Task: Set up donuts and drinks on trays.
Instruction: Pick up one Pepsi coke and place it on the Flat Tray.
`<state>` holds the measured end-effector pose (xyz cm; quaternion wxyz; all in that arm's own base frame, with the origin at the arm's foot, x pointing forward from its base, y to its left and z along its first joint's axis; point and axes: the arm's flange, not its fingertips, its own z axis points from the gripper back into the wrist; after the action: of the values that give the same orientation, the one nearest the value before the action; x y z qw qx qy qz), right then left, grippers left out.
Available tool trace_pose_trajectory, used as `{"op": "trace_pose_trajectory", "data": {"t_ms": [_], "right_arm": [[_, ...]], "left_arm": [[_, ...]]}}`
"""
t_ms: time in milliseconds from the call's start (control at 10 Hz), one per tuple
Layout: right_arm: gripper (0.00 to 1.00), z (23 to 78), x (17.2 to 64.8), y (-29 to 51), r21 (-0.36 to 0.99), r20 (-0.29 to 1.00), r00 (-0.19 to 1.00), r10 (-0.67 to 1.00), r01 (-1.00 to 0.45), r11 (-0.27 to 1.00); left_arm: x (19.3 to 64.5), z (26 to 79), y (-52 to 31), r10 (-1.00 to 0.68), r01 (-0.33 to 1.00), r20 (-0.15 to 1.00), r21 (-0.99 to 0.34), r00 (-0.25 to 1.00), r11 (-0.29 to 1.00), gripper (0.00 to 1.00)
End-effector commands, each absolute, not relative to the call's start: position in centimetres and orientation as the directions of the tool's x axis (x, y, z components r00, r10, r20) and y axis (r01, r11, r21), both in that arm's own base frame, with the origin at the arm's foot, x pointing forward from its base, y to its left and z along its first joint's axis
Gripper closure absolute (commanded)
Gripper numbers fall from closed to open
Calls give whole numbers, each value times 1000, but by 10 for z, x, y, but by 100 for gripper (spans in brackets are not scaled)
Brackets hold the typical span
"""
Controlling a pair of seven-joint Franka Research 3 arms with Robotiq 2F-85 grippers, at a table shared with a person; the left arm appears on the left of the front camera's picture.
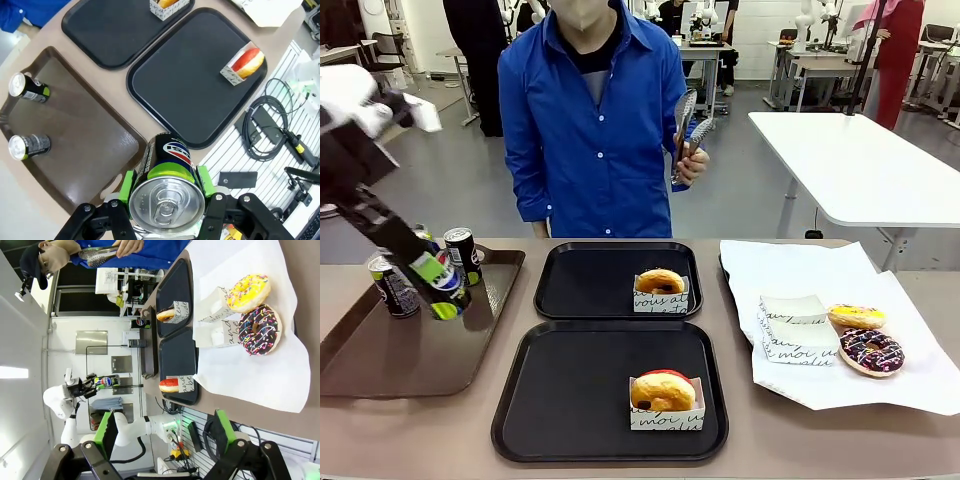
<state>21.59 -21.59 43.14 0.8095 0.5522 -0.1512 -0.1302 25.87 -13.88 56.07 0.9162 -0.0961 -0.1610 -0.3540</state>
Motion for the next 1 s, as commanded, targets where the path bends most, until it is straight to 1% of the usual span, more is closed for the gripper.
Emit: {"op": "trace_pose_trajectory", "data": {"t_ms": [0, 200, 400, 500, 600, 700, 900], "right_arm": [[0, 431, 214, -217, 938, 107, 921, -375, 32, 344], [0, 431, 214, -217, 938, 107, 921, -375, 32, 344], [0, 431, 214, -217, 938, 107, 921, -375, 32, 344], [0, 431, 214, -217, 938, 107, 921, -375, 32, 344], [0, 431, 214, -217, 938, 107, 921, -375, 32, 344], [0, 431, 214, -217, 938, 107, 921, -375, 32, 344], [0, 431, 214, -217, 938, 107, 921, -375, 32, 344]], "left_arm": [[280, 560, -153, -605, 665, 355, -71, 713, 743, 42], [273, 551, -146, -620, 677, 343, -66, 705, 733, 42], [342, 540, -194, -605, 642, 312, -21, 732, 766, 42], [375, 537, -215, -588, 628, 303, -42, 749, 777, 42], [403, 535, -233, -562, 603, 296, -63, 772, 795, 42], [429, 531, -252, -551, 587, 308, -32, 776, 809, 42], [474, 513, -273, -518, 544, 244, -49, 820, 838, 42]]}}
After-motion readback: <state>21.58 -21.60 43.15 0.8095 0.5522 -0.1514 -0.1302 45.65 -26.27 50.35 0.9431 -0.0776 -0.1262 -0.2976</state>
